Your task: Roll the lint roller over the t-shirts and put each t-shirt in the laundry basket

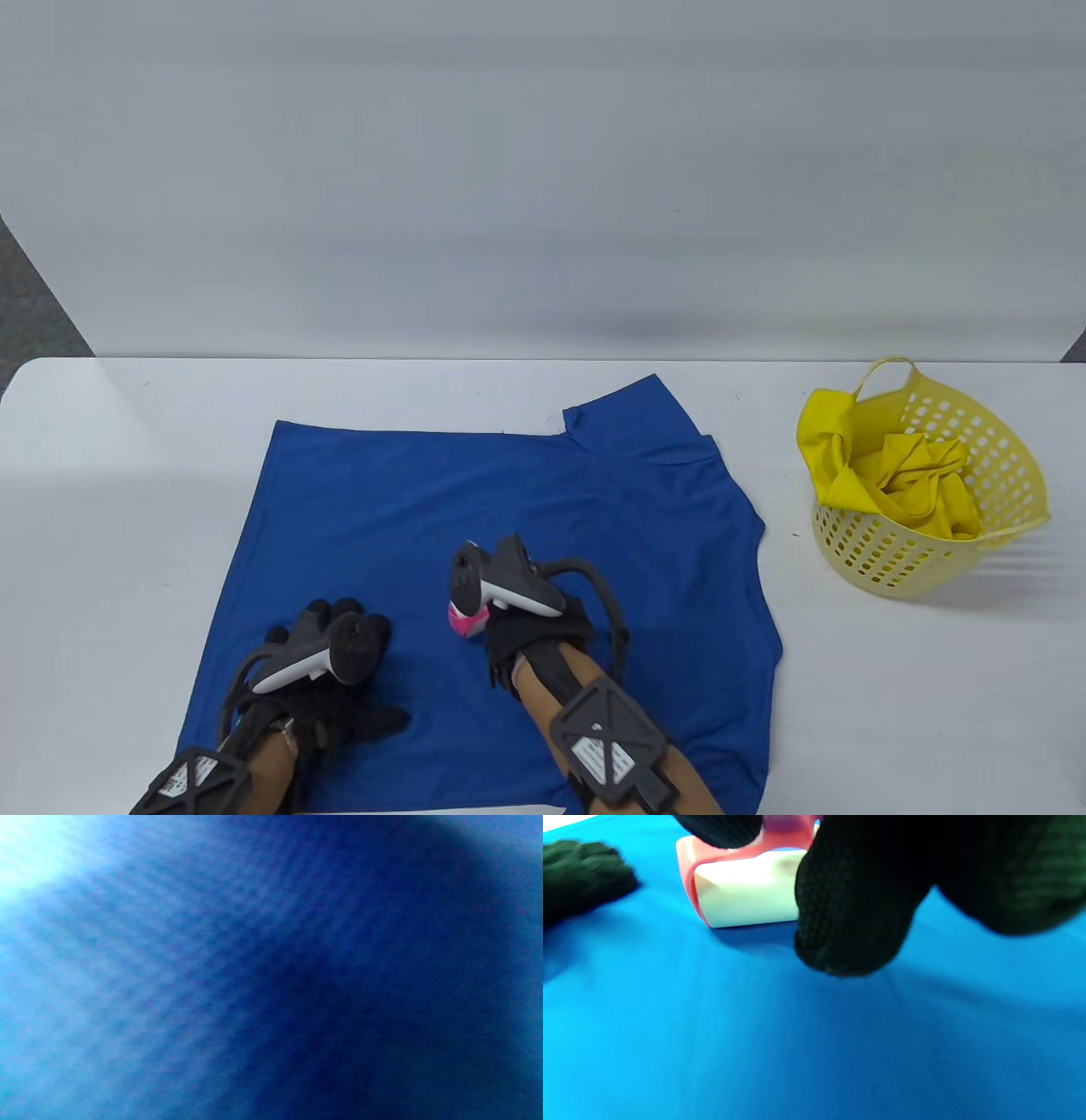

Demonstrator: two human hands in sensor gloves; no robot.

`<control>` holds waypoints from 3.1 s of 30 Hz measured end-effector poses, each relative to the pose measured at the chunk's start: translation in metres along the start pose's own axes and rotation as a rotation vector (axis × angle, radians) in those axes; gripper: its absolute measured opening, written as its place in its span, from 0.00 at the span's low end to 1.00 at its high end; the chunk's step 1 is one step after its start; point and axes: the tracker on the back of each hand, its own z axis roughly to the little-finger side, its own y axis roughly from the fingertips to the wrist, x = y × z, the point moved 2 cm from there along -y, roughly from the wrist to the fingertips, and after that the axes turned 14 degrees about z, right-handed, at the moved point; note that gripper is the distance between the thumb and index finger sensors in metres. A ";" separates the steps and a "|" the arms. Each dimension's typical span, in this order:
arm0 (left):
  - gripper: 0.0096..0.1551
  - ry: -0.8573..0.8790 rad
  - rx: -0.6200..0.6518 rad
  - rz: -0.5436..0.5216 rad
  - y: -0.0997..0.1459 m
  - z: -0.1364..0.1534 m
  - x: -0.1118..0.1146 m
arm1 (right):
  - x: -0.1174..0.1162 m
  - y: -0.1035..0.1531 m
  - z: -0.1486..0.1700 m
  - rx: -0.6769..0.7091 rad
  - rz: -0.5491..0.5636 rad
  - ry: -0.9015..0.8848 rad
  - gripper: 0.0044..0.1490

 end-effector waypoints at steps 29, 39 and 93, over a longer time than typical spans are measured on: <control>0.48 0.434 0.605 -0.527 0.115 -0.049 -0.044 | -0.002 0.046 -0.004 0.093 0.633 -0.971 0.39; 0.66 0.559 0.754 -0.418 0.089 -0.068 -0.021 | -0.029 0.044 -0.023 0.393 0.414 -1.233 0.40; 0.32 -0.072 -0.305 -0.424 0.127 0.032 -0.032 | -0.117 0.004 0.084 -0.230 -0.187 -0.398 0.54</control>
